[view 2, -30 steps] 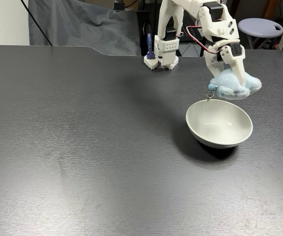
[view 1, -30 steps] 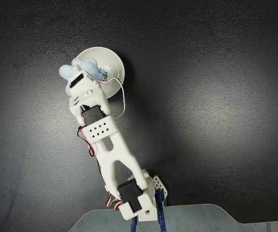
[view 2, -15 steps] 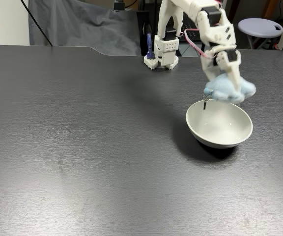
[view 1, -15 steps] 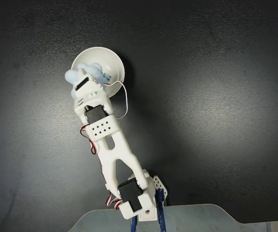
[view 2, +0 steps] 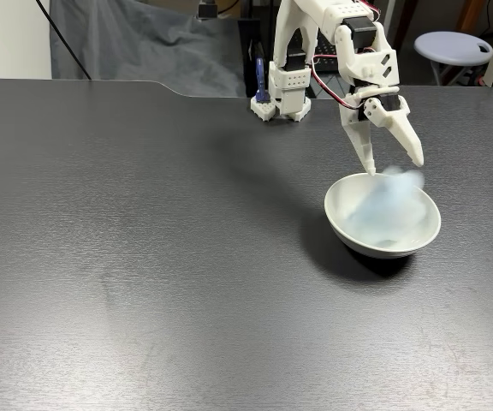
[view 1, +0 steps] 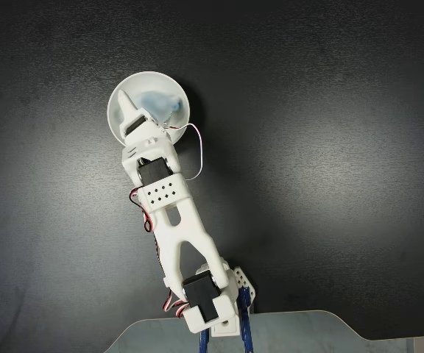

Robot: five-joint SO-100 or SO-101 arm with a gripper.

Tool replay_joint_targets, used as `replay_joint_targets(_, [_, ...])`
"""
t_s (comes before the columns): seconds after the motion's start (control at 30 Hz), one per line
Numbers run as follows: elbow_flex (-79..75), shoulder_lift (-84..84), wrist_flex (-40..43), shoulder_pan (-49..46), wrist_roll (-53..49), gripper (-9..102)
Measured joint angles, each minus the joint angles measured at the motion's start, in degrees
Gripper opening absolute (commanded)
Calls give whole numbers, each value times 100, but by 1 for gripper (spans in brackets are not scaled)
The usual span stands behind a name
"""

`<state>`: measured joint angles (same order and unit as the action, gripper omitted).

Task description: Grasp a skyblue doll and put it in the white bowl.

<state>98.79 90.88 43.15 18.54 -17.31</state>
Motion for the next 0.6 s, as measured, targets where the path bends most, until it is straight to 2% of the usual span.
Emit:
replay_joint_targets(0.4, [0, 18, 0, -88, 0, 42])
replay_joint_targets(0.6, [0, 1239, 0, -1230, 431, 41])
